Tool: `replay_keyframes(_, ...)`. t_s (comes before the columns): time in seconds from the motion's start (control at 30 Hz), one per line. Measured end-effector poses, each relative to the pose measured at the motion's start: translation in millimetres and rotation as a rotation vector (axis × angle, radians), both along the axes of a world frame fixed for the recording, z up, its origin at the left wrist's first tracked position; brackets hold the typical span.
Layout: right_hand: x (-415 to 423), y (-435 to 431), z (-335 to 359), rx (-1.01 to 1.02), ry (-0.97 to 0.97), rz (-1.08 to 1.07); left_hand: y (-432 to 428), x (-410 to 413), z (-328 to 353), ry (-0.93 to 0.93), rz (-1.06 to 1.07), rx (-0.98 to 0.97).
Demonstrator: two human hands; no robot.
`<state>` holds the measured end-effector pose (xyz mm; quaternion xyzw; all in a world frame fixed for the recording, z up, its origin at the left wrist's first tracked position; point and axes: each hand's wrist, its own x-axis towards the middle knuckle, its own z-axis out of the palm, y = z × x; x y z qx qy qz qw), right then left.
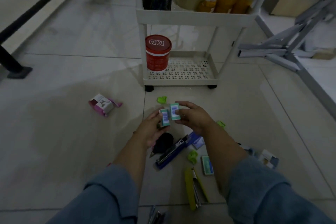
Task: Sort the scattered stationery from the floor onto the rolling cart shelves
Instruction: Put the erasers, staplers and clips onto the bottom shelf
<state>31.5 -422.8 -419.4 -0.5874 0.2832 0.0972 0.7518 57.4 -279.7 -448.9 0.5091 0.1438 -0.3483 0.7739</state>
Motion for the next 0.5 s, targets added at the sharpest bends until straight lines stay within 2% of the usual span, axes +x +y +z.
replay_keyframes(0.1, -8.7, -8.3, 1.7, -0.080, -0.018, 0.062, -13.8, -9.0, 0.9, -0.005, -0.055, -0.026)
replay_keyframes(0.23, -19.4, -20.2, 0.9, -0.171, -0.029, 0.010, -26.9, -13.6, 6.3, -0.042, -0.115, 0.009)
replay_keyframes(0.33, -24.1, -27.8, 1.9, -0.389, -0.038, -0.026, -34.7, -18.4, 8.7, -0.070, -0.055, 0.077)
replay_keyframes(0.4, -25.4, -30.6, 2.8, -0.553, -0.068, 0.031, -39.4, -21.5, 10.3, -0.079, -0.032, 0.098)
replay_keyframes(0.5, -27.3, -28.2, 7.1, -0.593, -0.103, 0.125, -45.3, -24.7, 14.8, -0.066, -0.019, 0.071)
